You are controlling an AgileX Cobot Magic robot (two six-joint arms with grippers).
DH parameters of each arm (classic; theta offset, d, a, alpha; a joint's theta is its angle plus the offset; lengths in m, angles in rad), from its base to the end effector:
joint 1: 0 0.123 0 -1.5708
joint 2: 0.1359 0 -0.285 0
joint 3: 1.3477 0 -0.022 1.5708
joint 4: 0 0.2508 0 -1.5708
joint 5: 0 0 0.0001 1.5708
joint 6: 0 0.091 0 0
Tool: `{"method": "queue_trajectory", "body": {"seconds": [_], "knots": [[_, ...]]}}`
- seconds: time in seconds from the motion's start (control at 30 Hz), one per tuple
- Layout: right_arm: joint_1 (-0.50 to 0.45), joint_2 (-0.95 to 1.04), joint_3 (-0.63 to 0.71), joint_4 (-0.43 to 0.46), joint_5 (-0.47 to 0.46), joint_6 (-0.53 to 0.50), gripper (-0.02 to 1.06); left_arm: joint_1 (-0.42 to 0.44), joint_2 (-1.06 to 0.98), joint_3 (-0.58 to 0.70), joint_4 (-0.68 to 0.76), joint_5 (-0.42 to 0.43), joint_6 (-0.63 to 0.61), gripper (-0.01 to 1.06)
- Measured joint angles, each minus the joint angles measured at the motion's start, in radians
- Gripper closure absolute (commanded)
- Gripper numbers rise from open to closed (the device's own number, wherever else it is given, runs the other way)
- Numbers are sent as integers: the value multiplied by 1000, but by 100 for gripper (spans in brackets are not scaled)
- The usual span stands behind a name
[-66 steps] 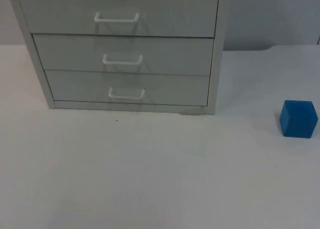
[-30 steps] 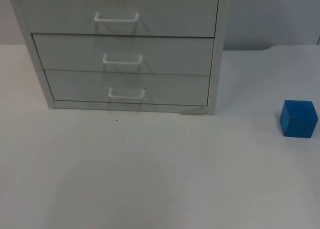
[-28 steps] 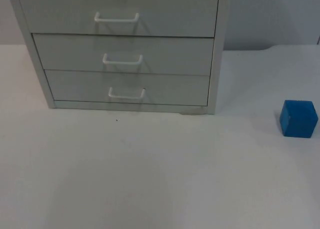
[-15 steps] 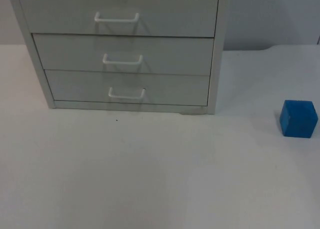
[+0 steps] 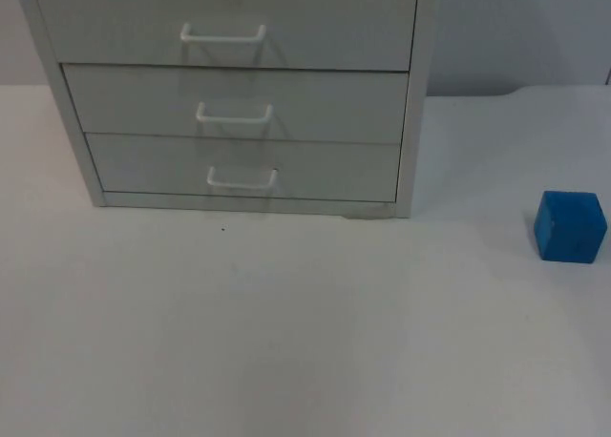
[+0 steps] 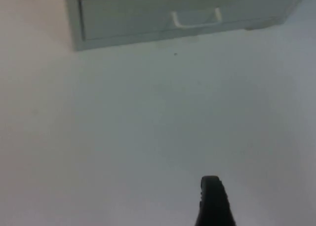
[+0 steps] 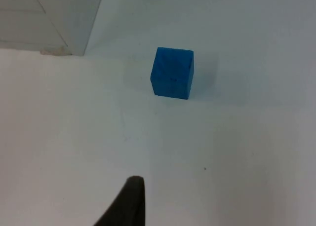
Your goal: Open the drawer with the left hand, place the block into the drawer with the right hand, then close the drawer with the left hand.
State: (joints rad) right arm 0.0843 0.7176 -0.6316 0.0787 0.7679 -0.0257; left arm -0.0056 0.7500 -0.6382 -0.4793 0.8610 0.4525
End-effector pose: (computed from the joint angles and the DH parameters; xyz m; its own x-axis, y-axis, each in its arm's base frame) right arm 0.1280 0.0158 0.2971 -0.6937 -0.0276 -0.7198 -0.1019 0.9930 0.0601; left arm 0.1285 -0.0326 0.2968 -0.6990 0.1216 -0.7047 0.3327 0.9276 -0.1700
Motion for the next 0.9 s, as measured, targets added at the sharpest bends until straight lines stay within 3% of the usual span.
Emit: {"method": "queue_trajectory", "body": {"seconds": [0.2, 0.37, 0.5, 0.53, 0.67, 0.7, 0.87, 0.9], "knots": [[0, 0, 0, 0, 0, 0, -1, -11, 169, -114, -158, 12, 191, 55], [0, 0, 0, 0, -2, 0, -1, -103, 294, -210, -171, -4, 232, 55], [0, 0, 0, 0, -7, 0, -1, -266, 414, -281, -117, -61, 240, 55], [0, 0, 0, 0, -7, 0, -1, -266, 414, -281, -117, -61, 240, 55], [0, 0, 0, -6, -7, 0, -1, -477, 536, -310, 71, -138, 217, 53], [0, 0, 0, -6, -7, 0, -1, -477, 536, -310, 71, -138, 217, 51], [0, 0, 0, -10, -7, 0, -1, -682, 656, -310, 386, -225, 111, 43], [0, 0, 0, -10, -7, 0, -1, -682, 656, -310, 386, -225, 111, 42]]}}
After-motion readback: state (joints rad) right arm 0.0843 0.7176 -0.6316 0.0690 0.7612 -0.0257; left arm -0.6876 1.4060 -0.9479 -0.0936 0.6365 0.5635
